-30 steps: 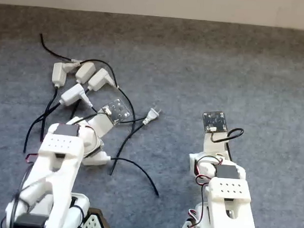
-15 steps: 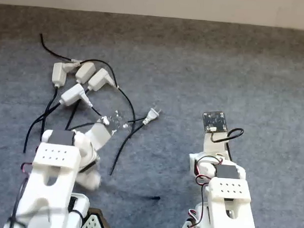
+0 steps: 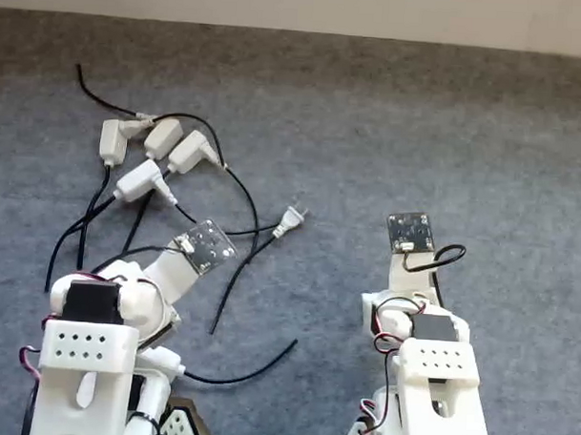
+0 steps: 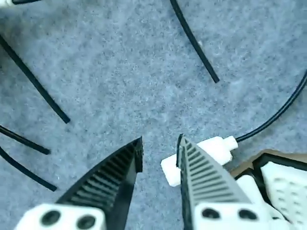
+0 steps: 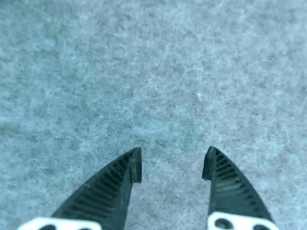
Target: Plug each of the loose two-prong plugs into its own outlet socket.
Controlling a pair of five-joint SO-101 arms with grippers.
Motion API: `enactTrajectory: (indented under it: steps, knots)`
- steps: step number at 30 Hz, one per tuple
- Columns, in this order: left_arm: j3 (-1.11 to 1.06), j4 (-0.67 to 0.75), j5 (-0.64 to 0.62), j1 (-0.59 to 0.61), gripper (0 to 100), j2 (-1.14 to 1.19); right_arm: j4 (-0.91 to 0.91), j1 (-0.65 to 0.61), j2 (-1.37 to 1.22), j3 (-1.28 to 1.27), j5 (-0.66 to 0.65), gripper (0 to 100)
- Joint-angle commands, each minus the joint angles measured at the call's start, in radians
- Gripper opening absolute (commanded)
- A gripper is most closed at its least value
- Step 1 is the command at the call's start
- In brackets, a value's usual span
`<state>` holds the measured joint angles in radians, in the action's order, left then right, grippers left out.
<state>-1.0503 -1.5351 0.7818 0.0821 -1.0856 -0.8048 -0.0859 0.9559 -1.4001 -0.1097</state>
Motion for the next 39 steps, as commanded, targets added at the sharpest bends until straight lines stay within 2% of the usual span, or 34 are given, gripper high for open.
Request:
enactTrajectory:
  steps: [1,6,10,14,20,30,34,39]
  knots:
    - [0.004,-0.006,0.137,0.021,13,-0.007,0.016,-0.010,0.010,0.002,-0.009,20.9]
    - [-0.048,-0.069,0.305,0.044,16,-0.007,0.016,-0.010,0.010,0.002,-0.009,20.9]
    - [0.053,-0.143,0.387,0.042,23,-0.007,0.016,-0.010,0.010,0.002,-0.011,20.9]
    - [0.108,-0.238,0.476,0.015,24,0.031,0.016,-0.030,0.010,0.002,-0.011,20.9]
    - [0.056,-0.137,0.548,0.016,24,0.387,0.016,-0.035,0.010,0.002,-0.011,20.9]
    - [0.067,0.269,0.565,0.012,24,0.960,0.016,-0.035,0.010,0.002,-0.011,20.9]
    - [0.150,0.242,0.572,0.015,23,1.018,0.016,-0.036,0.010,0.002,-0.011,20.9]
    - [0.163,0.273,0.575,0.010,11,1.026,0.016,-0.036,0.010,0.002,-0.011,20.9]
